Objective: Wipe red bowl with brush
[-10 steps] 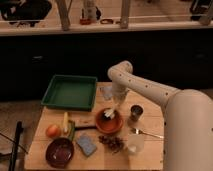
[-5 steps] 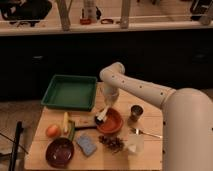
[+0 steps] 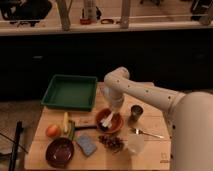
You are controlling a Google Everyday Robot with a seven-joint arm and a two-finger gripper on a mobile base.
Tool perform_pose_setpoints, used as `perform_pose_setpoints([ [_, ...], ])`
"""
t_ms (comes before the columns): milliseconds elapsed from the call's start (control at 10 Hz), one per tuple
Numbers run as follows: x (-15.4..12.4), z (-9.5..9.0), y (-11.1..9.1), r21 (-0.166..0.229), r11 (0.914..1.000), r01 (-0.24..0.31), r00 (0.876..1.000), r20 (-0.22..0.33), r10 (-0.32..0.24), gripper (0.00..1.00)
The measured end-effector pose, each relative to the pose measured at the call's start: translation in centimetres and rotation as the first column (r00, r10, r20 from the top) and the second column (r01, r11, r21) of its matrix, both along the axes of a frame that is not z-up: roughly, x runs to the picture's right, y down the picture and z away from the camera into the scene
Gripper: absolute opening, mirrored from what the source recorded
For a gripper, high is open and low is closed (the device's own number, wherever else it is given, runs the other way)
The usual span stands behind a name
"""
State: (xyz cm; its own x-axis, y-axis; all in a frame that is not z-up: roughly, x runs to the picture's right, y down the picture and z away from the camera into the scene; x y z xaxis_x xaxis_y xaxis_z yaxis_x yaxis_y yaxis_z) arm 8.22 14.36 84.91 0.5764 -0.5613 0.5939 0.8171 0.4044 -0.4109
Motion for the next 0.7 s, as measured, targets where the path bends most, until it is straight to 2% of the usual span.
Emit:
perform_pose_setpoints([
  [300,2.8,1.0,0.0,-0.006,0.9998,-0.019,0.996,-0.092,0.018,0.00],
  [400,3.7,1.7,-0.8,0.004,0.9997,-0.024,0.992,-0.120,0.024,0.00],
  [700,3.5,3.7,-3.4,0.031,0.9991,-0.029,0.989,-0.142,0.033,0.00],
])
